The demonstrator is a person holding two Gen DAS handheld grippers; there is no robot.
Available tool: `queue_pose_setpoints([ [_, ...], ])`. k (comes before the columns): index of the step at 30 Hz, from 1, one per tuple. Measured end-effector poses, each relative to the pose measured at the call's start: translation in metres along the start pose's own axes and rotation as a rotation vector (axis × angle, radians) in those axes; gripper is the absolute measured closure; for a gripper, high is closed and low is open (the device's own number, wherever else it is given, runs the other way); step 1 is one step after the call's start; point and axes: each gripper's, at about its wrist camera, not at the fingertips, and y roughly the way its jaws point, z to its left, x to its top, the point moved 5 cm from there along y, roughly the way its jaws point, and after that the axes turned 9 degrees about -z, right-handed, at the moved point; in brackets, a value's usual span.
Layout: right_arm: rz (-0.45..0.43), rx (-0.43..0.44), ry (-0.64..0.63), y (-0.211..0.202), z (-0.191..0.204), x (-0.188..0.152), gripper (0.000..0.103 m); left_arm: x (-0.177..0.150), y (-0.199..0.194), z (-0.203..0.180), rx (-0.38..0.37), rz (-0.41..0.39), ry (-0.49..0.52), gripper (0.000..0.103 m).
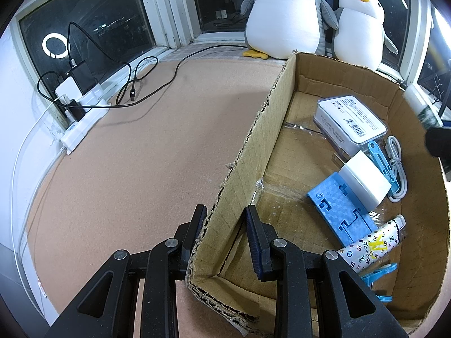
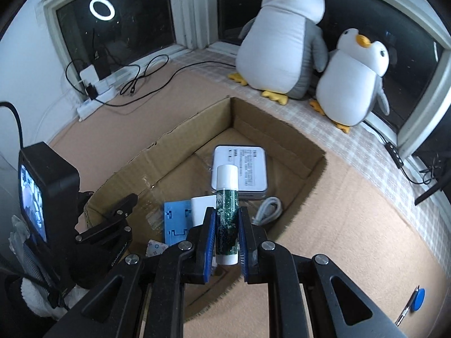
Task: Organize rigid objects
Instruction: 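Carry the green glue stick into the box and open the right gripper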
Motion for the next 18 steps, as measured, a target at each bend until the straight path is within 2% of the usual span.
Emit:
queue_pose_setpoints([
  [9, 0.046, 0.011, -0.005, 0.025, 0.01, -0.006, 0.089, 0.0, 0.0, 0.0, 0.0, 0.0, 0.0, 0.074],
  [18, 0.08, 0.012, 0.019, 0.039, 0.0, -0.012, 0.089, 0.0, 0.0, 0.0, 0.0, 0.0, 0.0, 0.074],
])
